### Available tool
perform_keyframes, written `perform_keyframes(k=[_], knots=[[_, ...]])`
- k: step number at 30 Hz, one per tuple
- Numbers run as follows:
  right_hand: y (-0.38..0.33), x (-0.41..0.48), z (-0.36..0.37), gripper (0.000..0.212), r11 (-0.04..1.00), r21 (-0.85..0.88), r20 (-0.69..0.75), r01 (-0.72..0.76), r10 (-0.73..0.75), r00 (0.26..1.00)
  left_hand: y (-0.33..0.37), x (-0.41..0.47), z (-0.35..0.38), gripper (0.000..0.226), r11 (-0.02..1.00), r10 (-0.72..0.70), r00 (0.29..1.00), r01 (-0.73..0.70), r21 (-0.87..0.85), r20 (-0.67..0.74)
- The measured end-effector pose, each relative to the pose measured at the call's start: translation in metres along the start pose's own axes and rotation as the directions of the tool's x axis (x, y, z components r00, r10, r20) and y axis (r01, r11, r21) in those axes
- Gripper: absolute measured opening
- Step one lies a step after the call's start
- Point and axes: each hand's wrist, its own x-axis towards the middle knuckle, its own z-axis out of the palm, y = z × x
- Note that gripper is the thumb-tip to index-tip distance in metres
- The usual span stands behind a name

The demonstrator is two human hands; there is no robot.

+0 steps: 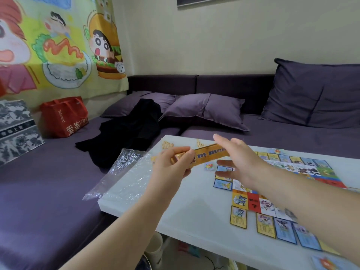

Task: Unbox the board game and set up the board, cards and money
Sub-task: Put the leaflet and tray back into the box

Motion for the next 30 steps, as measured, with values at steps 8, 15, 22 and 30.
perform_keyframes(k=[8, 15, 22, 30], knots=[[-0.046, 0.011, 0.004, 0.027, 0.938, 0.331, 0.221, -0.106, 0.032, 0.975, 0.024, 0.039, 0.017, 0.020, 0.667, 0.506, 0.817, -0.574, 0.476, 0.276], [-0.049, 0.077, 0.008, 0.018, 0.934, 0.356, 0.144, 0.024, -0.081, 0.986, 0.012, 0.109, 0.030, 0.054, 0.572, 0.286, 0.845, -0.529, 0.627, 0.452], [-0.013, 0.237, -0.045, 0.043, 0.966, 0.172, -0.273, 0.195, -0.144, 0.951, -0.070, 0.219, 0.013, 0.035, 0.451, 0.166, 0.915, -0.402, 0.797, 0.368], [0.070, 0.374, -0.072, 0.060, 0.996, -0.064, -0.397, 0.068, -0.088, 0.913, -0.174, 0.320, 0.051, 0.046, 0.099, -0.012, 0.871, -0.488, 0.867, 0.491]])
